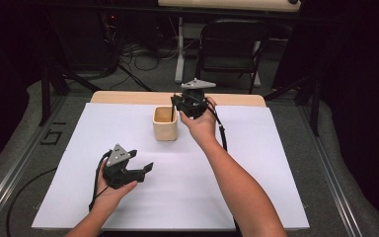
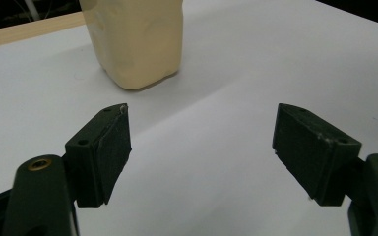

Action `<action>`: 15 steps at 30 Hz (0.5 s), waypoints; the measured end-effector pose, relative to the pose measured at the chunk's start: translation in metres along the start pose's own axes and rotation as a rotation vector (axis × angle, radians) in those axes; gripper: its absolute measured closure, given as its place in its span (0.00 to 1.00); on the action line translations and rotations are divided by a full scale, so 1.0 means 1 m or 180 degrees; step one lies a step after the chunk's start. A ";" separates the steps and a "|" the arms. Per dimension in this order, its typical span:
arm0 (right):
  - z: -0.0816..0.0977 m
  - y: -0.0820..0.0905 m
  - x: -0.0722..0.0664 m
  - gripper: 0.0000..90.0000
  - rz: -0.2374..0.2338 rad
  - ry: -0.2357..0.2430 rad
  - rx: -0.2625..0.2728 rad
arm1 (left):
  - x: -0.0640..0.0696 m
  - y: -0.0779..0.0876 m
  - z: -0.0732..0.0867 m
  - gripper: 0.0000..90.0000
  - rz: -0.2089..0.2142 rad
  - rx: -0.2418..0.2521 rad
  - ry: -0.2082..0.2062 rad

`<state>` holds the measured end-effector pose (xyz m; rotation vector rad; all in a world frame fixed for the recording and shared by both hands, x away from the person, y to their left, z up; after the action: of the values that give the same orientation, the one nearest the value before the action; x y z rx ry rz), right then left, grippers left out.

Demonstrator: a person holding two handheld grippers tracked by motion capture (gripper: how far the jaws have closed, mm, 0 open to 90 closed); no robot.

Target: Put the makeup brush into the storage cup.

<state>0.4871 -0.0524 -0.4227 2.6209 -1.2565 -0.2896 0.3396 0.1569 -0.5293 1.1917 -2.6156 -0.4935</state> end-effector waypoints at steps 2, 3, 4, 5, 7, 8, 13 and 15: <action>0.002 -0.001 -0.001 0.93 -0.0005 0.0003 -0.0004 | 0.000 0.000 0.000 0.25 -0.0001 0.0001 -0.0002; 0.002 -0.001 -0.001 0.93 -0.0005 0.0007 -0.0011 | 0.000 0.000 0.000 0.25 0.0000 0.0000 0.0001; 0.003 -0.002 -0.001 0.93 -0.0010 0.0007 -0.0013 | 0.000 0.000 0.000 0.25 -0.0003 -0.0002 -0.0002; 0.004 -0.002 -0.001 0.93 -0.0011 0.0009 -0.0013 | 0.000 0.000 0.000 0.25 -0.0004 -0.0002 -0.0002; 0.006 -0.003 -0.001 0.93 -0.0013 0.0007 -0.0014 | 0.000 0.000 0.000 0.25 0.0000 -0.0002 0.0002; 0.007 -0.003 -0.001 0.93 -0.0011 0.0003 -0.0023 | 0.000 0.000 0.000 0.25 0.0001 -0.0001 0.0001; 0.011 -0.005 -0.002 0.93 -0.0012 0.0004 -0.0037 | 0.000 0.000 0.000 0.25 -0.0004 -0.0002 -0.0001; 0.013 -0.006 -0.002 0.93 -0.0012 0.0008 -0.0041 | 0.000 0.000 0.000 0.25 -0.0003 -0.0001 0.0001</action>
<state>0.4873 -0.0485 -0.4364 2.6123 -1.2447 -0.2939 0.3398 0.1572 -0.5294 1.1928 -2.6148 -0.4939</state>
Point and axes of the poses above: each handheld gripper's, and its own axes: y roughly backward along the jaws, z roughly out of its underside, x roughly to its right, the point moved 3 cm from there along -y, roughly forward along the jaws, and after that the axes turned 7 degrees about x, right-handed, at the moved point
